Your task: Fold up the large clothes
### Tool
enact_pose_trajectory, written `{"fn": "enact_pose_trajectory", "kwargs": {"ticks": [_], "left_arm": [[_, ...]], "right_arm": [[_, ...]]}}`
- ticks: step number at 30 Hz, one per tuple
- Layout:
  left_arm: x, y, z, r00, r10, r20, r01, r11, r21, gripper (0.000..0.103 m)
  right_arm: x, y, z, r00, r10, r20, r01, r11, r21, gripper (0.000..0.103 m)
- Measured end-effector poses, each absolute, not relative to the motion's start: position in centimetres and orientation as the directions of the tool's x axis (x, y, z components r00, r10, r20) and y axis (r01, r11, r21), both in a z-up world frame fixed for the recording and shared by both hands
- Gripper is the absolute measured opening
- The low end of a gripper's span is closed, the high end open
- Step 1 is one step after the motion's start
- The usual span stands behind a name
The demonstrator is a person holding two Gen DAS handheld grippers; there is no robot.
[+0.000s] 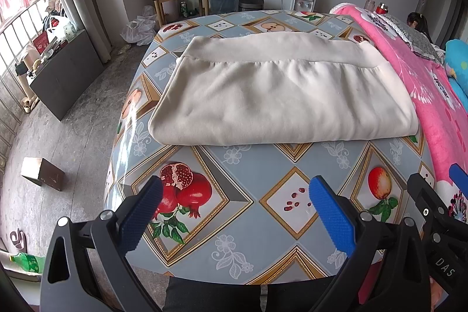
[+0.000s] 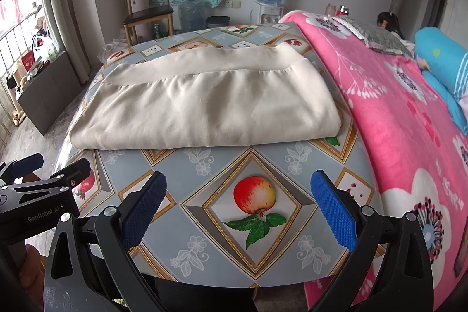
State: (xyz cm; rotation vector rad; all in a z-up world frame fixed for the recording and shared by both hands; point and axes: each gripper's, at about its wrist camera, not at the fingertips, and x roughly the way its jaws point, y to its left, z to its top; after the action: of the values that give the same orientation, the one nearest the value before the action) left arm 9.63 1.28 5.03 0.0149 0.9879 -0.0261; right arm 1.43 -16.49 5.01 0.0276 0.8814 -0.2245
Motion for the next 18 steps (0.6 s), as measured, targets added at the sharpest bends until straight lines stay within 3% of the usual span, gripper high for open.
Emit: {"fn": "enact_pose_trajectory", "kwargs": {"ticks": [18], "left_arm": [[9.69,1.32,5.28,0.550,-0.011,-0.835,0.022,1.000,0.002,0.098]], "right_arm": [[1.50,-16.41,4.95,0.615,-0.183,-0.767,0.207,0.976,-0.067,0.096]]}}
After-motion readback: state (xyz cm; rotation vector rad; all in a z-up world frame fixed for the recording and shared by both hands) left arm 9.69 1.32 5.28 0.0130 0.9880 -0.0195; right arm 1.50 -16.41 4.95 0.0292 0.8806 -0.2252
